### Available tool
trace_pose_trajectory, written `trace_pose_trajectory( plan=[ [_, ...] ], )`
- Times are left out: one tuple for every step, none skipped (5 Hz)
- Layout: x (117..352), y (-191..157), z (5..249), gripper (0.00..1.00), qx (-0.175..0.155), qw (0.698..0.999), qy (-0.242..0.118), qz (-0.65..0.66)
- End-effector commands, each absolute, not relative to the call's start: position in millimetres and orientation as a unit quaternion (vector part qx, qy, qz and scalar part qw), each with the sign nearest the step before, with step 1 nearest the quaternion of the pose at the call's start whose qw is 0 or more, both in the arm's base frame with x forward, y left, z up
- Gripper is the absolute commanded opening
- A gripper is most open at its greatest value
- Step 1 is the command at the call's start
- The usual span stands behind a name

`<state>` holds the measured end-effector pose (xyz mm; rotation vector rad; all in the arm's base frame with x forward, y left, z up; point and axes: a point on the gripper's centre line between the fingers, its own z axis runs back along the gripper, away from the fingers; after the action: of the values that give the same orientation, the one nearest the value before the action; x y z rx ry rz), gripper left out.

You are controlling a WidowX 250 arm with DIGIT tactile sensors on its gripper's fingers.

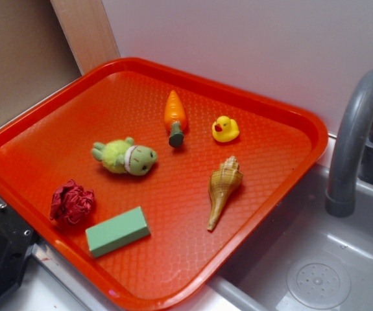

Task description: Grab the shell.

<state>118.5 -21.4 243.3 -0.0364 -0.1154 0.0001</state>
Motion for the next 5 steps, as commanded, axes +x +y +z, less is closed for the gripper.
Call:
trace_pose_trajectory(
  plan=[
    [118,-21,243,1.00,-0.018,0.998,-0.058,0.000],
    [130,-48,246,1.00,-0.030,0.997,-0.070,0.014],
    [145,-85,244,1.00,-0.029,0.995,-0.087,0.028],
    [167,-116,234,1.00,-0.022,0.990,-0.117,0.078],
    [192,-133,216,1.00,-0.010,0.984,-0.138,0.116]
  ],
)
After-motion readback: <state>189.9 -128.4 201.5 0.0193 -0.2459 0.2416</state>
